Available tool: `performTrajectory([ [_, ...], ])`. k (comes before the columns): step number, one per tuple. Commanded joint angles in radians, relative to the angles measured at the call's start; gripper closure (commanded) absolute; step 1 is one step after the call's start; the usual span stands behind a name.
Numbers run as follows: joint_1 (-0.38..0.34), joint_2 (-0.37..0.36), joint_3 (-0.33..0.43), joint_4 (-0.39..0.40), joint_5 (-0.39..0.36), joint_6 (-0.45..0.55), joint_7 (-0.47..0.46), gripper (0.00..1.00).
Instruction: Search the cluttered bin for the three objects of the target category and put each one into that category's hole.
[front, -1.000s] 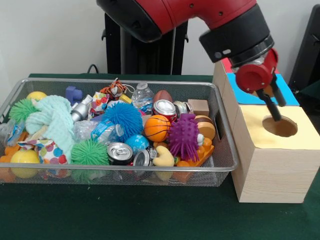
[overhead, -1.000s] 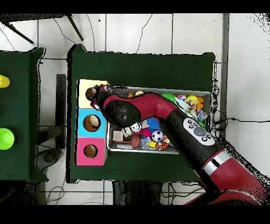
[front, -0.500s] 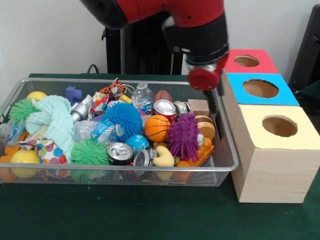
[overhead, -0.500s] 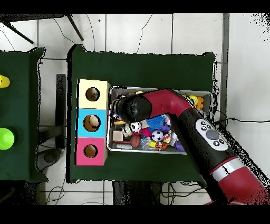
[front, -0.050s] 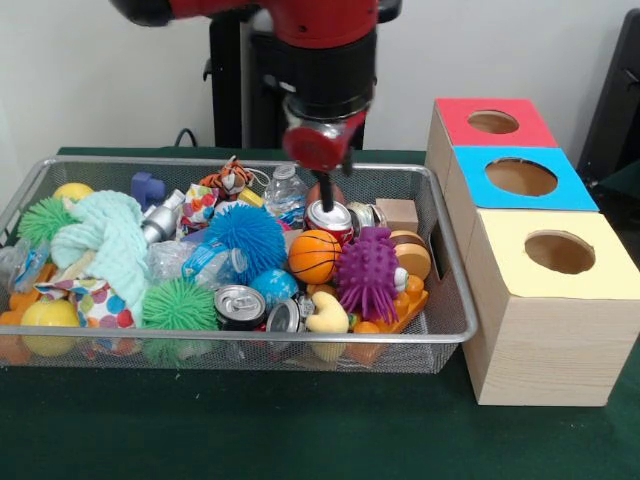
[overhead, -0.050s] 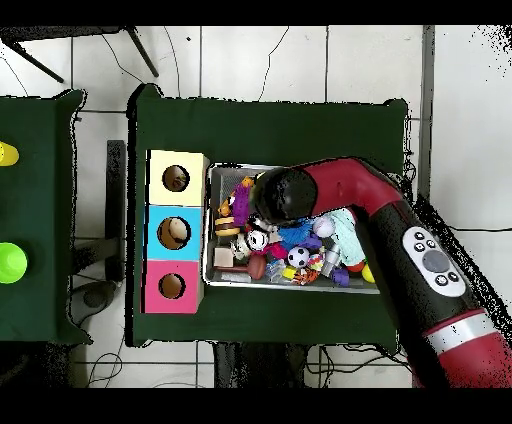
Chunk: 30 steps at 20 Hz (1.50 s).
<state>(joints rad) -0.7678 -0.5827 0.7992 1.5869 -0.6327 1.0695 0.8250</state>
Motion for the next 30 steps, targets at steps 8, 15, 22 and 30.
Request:
performTrajectory([
  [8,-0.105,0.030,-0.020,-0.134,-0.148,0.125,-0.435,0.00],
  [15,-0.125,0.046,-0.049,-0.088,-0.182,0.099,-0.446,0.00],
  [22,-0.132,0.033,-0.087,-0.048,-0.198,0.116,-0.438,0.00],
  [30,-0.147,0.045,-0.113,-0.012,-0.220,0.127,-0.435,0.00],
])
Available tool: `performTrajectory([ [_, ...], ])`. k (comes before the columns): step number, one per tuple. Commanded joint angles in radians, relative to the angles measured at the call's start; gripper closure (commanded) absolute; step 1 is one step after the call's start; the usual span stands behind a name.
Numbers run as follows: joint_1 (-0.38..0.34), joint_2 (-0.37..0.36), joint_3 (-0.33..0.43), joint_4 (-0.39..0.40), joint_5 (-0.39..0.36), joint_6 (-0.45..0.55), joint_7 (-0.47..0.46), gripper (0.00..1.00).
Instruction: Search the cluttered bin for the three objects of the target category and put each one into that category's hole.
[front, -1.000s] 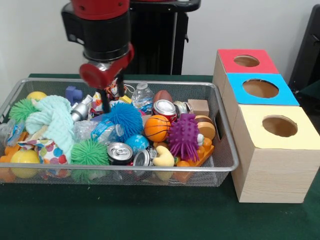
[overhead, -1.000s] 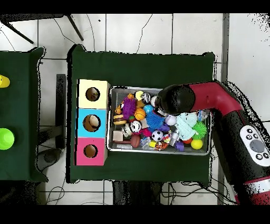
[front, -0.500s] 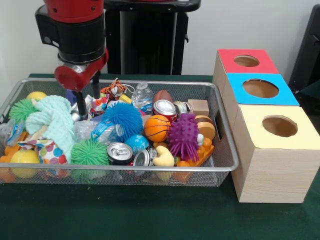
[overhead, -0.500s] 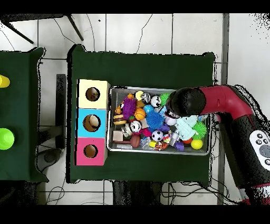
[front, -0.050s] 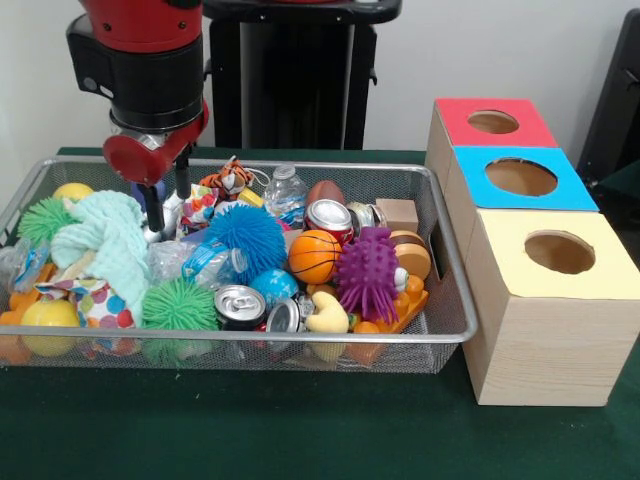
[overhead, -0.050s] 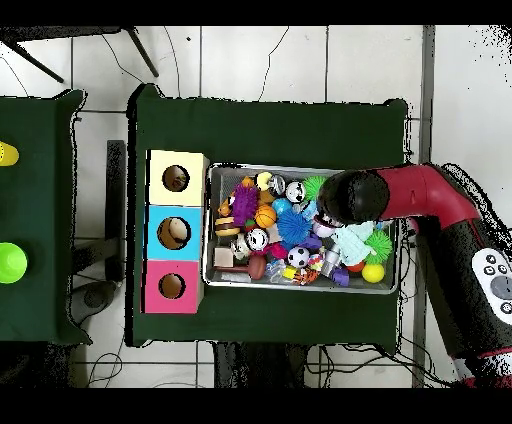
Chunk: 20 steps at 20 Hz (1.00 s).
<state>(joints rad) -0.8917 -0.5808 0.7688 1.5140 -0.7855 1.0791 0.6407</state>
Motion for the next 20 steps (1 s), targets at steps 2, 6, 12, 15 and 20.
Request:
performTrajectory([
  [2,-0.024,0.049,-0.089,0.066,-0.066,0.122,-0.246,0.00],
  [6,-0.018,0.059,-0.101,0.064,-0.064,0.145,-0.249,0.00],
  [12,-0.011,0.077,-0.107,0.043,-0.060,0.172,-0.271,0.00],
  [15,-0.010,0.099,-0.105,0.032,-0.055,0.176,-0.276,0.00],
  [20,-0.015,0.136,-0.103,0.016,-0.061,0.199,-0.303,0.00],
])
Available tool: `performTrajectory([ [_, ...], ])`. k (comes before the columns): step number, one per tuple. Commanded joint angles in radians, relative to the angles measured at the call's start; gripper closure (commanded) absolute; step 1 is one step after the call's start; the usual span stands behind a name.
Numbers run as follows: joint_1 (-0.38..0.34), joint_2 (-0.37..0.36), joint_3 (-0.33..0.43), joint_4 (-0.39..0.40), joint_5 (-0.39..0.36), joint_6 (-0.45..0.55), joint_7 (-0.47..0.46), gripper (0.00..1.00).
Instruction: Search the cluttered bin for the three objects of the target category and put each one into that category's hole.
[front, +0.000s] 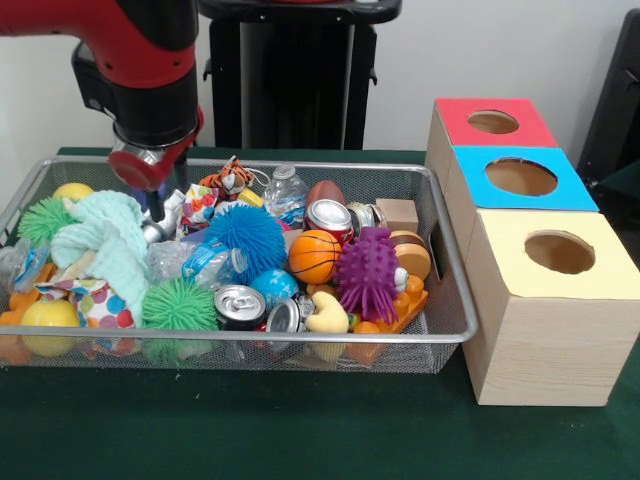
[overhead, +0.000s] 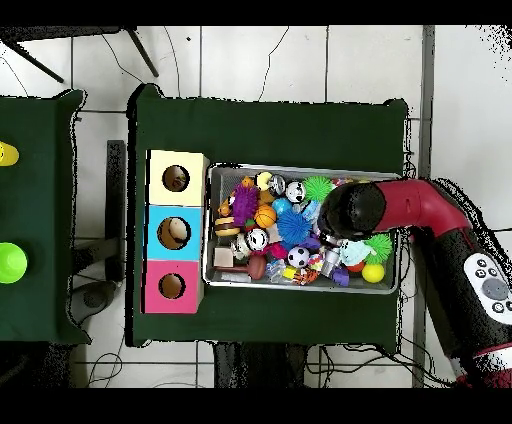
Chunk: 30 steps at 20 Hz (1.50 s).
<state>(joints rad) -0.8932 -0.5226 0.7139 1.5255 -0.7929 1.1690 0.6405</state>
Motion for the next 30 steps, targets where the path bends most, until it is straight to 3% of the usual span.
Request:
performTrajectory([
  [1,-0.017,0.082,-0.044,0.006,-0.052,0.109,-0.308,0.00],
  [5,-0.041,0.108,-0.009,0.021,-0.023,0.073,-0.315,0.00],
  [9,-0.042,0.127,-0.015,0.019,-0.043,0.049,-0.307,0.00],
  [16,-0.023,0.138,-0.051,0.019,-0.090,0.045,-0.261,0.00],
  [30,0.022,0.171,-0.122,-0.019,-0.115,0.091,-0.214,0.00],
])
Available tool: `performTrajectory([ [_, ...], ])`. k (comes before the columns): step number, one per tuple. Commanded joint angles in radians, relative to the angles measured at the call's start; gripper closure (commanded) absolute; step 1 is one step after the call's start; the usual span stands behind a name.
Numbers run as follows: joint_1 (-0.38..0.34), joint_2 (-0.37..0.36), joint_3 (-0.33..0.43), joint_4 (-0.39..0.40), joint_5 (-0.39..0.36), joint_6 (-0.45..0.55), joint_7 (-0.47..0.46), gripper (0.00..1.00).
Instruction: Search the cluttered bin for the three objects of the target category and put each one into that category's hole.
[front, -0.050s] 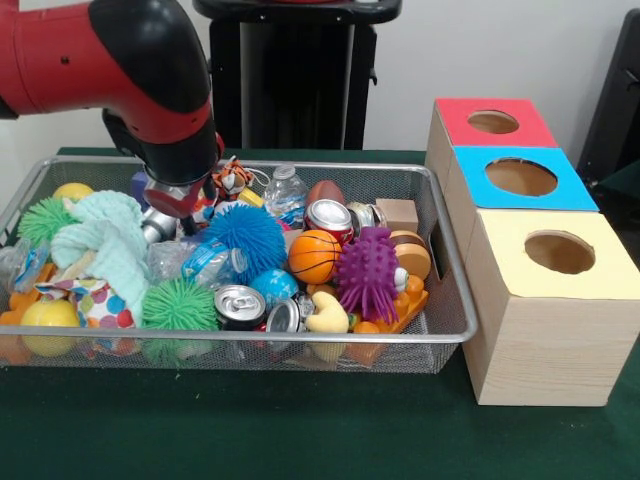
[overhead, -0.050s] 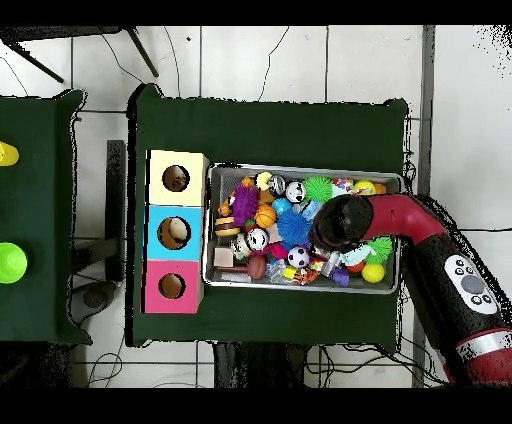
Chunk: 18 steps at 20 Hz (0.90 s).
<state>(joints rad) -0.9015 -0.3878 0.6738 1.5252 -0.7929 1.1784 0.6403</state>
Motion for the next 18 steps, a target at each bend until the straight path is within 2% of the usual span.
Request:
performTrajectory([
  [1,0.033,0.037,-0.088,-0.022,-0.117,0.084,-0.215,0.00],
  [18,0.069,0.051,-0.172,-0.077,-0.138,0.077,-0.207,0.00],
])
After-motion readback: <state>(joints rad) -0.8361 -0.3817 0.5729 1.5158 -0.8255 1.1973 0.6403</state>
